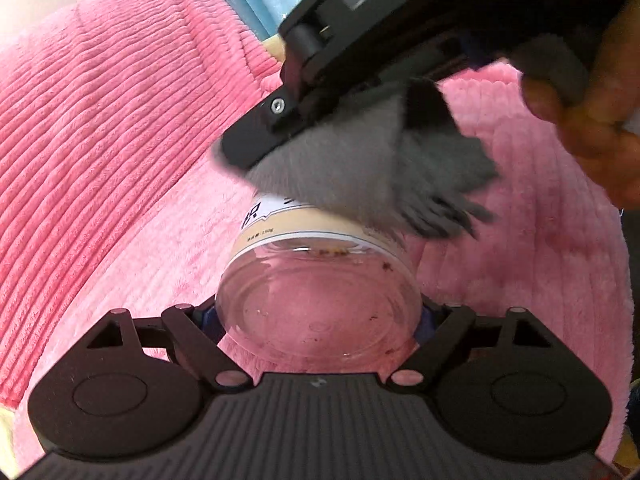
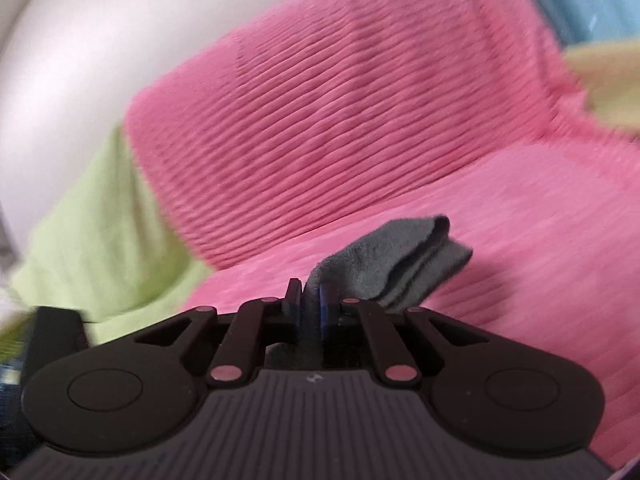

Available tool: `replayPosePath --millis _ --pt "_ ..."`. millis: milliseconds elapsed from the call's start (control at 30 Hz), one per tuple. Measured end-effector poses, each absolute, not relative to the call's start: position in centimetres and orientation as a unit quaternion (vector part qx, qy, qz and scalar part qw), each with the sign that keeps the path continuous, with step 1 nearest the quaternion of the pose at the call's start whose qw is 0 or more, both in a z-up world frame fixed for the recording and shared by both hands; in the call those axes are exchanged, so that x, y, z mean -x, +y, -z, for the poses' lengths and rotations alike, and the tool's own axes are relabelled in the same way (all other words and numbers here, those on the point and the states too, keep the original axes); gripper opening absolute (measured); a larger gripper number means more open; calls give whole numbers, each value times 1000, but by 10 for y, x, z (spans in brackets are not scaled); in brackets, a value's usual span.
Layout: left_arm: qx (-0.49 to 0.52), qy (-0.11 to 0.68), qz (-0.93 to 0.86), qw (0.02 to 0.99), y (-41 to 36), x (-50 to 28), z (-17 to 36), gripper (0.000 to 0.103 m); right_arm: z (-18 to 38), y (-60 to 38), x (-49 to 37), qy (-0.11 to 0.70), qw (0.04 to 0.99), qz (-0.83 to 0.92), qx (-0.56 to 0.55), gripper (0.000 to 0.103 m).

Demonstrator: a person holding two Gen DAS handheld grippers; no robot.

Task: Clean container
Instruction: 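Rub the cloth over the jar base and label with the right gripper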

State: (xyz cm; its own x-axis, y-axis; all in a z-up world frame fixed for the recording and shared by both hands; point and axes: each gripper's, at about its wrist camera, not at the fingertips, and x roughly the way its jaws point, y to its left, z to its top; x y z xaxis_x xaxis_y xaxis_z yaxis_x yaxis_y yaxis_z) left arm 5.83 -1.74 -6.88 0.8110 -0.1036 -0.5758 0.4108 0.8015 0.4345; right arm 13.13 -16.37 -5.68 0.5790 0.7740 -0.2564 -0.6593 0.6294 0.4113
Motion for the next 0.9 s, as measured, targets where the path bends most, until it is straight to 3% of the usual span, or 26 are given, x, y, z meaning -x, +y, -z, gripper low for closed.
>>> replayPosePath --millis 167,367,433,533,600,667,900 --pt "-271 276 142 911 -20 -50 67 85 54 -166 -127 203 897 -374 -122 6" --pt "-43 338 196 919 11 -56 50 86 55 -181 -133 232 881 -378 -166 6" --pt "-71 334 194 920 7 -54 53 86 56 -185 -134 241 876 -379 -176 6" --pt "-215 292 157 919 -20 -39 61 85 51 -189 -129 247 870 -391 -172 8" --pt "-290 265 147 908 -20 -82 66 85 47 -190 -124 243 859 -418 -168 8" --pt "-327 251 138 901 -25 -76 70 85 43 -188 -115 238 840 -460 -161 8" --pt "-308 263 141 904 -23 -78 71 85 49 -160 -101 246 811 -520 -109 6"
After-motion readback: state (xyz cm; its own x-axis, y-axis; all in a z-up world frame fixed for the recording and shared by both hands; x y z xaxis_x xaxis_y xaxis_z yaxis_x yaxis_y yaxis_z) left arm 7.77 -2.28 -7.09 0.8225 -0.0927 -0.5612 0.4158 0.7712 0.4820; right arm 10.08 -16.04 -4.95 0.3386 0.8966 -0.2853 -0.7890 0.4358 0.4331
